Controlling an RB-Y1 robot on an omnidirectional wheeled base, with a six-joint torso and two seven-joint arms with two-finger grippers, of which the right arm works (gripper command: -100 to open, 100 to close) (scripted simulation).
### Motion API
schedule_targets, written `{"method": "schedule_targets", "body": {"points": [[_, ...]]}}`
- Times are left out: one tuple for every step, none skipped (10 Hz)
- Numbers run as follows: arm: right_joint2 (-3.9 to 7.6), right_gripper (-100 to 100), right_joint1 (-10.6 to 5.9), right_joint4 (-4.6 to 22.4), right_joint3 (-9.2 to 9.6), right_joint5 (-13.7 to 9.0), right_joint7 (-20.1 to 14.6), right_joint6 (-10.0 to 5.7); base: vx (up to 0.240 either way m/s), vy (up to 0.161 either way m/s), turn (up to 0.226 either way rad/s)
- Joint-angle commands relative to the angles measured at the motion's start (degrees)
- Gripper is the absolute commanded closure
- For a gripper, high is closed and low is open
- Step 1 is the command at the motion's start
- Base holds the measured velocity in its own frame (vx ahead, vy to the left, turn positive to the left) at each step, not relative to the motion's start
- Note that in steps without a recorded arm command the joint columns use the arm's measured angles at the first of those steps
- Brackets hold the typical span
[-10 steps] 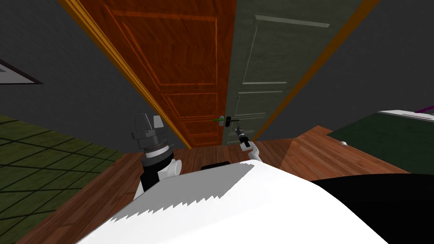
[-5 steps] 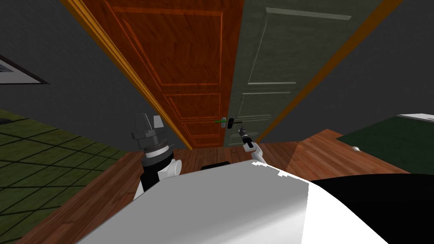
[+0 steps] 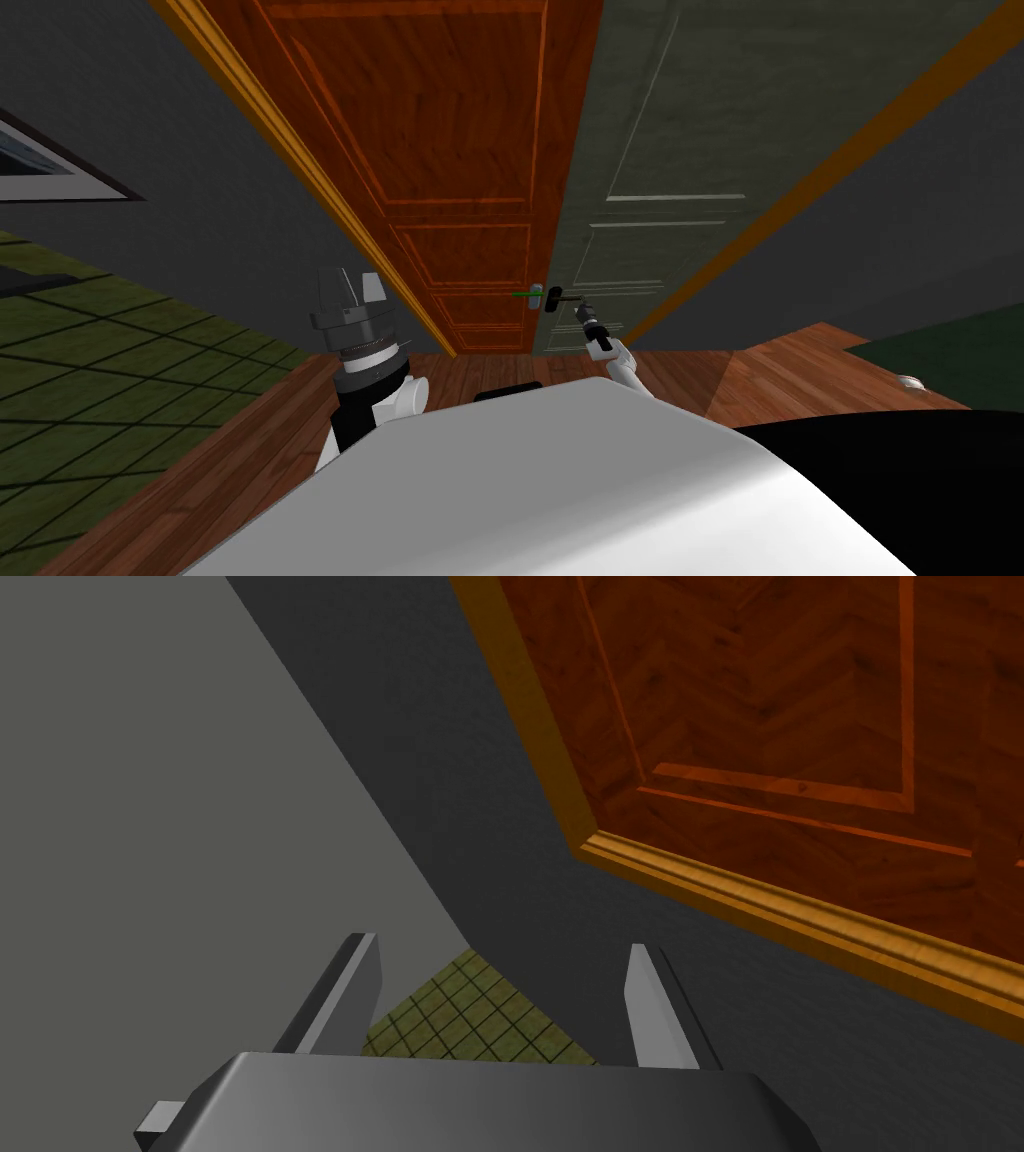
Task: Pull the door open
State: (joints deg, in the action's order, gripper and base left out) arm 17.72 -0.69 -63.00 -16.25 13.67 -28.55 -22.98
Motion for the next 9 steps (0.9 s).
{"method": "schedule_targets", "body": {"points": [[0.27,-100,-0.27,0.33,0.07,-0.33,-0.27,-0.64,0.217,0.016,0.159],[0.19,-100,-0.24,0.43,-0.03,-0.21,-0.11,-0.49,0.100,0.007,0.030],[0.19,100,-0.24,0.43,-0.03,-0.21,-0.11,-0.49,-0.011,-0.003,-0.025],[0.19,100,-0.24,0.43,-0.03,-0.21,-0.11,-0.49,-0.028,-0.007,-0.002],[0.19,100,-0.24,0.43,-0.03,-0.21,-0.11,-0.49,-0.030,-0.002,0.012],[0.19,100,-0.24,0.43,-0.03,-0.21,-0.11,-0.49,-0.022,0.000,0.001],[0.19,100,-0.24,0.43,-0.03,-0.21,-0.11,-0.49,-0.014,0.002,-0.005],[0.19,100,-0.24,0.43,-0.03,-0.21,-0.11,-0.49,-0.006,0.003,-0.004],[1.05,100,0.41,0.32,0.40,-0.10,-1.12,-0.95,-0.097,-0.026,0.086]]}}
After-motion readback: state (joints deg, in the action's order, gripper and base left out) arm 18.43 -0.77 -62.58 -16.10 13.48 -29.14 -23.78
